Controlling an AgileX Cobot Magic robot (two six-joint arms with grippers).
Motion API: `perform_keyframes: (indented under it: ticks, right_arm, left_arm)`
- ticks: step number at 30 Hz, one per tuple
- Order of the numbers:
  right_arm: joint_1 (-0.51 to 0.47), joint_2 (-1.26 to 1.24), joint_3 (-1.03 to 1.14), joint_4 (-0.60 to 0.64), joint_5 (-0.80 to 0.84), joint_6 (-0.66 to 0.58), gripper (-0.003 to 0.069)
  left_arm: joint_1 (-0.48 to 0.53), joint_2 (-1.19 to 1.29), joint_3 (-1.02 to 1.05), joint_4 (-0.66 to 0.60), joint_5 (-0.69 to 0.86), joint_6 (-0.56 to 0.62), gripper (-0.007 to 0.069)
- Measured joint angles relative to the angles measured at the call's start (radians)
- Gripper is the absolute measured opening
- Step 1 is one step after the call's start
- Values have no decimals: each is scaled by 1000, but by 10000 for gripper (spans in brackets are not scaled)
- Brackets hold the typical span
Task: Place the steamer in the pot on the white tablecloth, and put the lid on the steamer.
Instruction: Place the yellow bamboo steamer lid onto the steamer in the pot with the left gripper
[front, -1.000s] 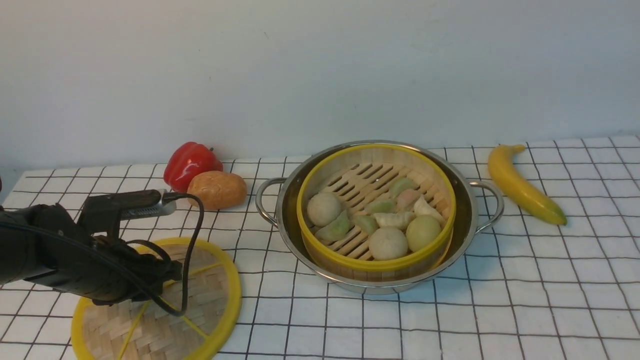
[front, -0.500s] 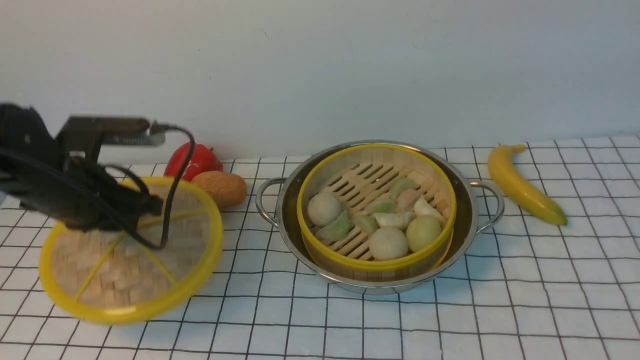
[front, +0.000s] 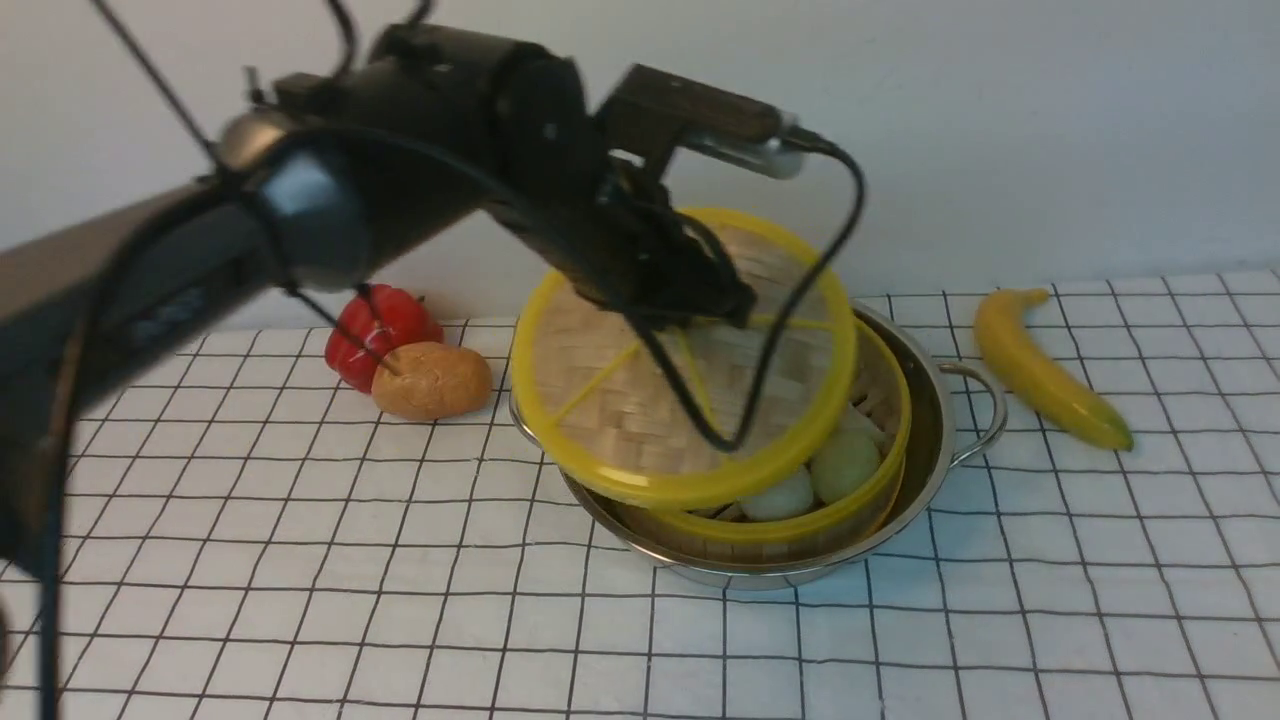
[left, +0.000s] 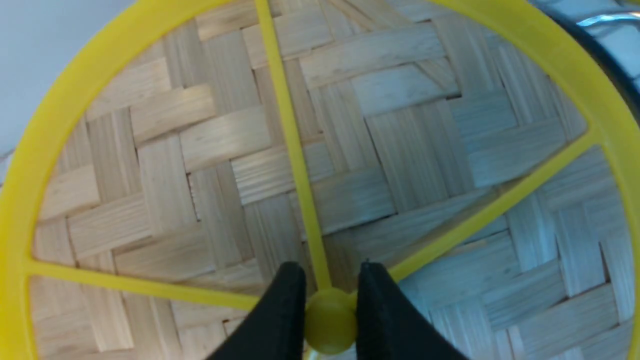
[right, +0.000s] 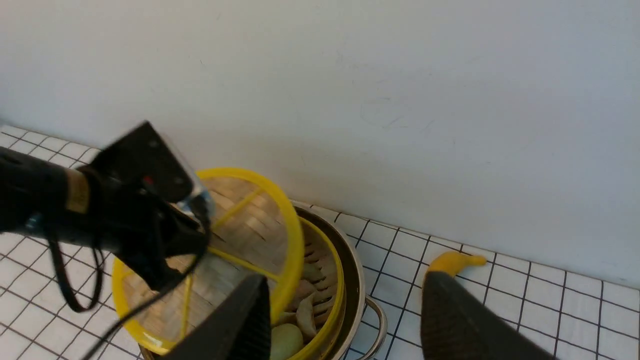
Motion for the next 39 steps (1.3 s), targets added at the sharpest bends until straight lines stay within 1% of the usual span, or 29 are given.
perform_keyframes:
  ticks: [6, 9, 14, 21, 39]
  right_arm:
    - [0, -16, 0, 0, 0, 0, 408]
    - [0, -16, 0, 0, 0, 1, 408]
    - [0, -16, 0, 0, 0, 1, 408]
    - [0, -16, 0, 0, 0, 1, 408]
    - [0, -16, 0, 0, 0, 5, 408]
  left_arm:
    - [-56, 119, -141, 57, 65, 0, 120]
    - [-60, 139, -154, 61, 77, 0, 120]
    - [-60, 166, -155, 72, 76, 0, 120]
    - [-60, 174, -155, 73, 29, 0, 120]
    - [-60, 174, -155, 73, 39, -2, 120]
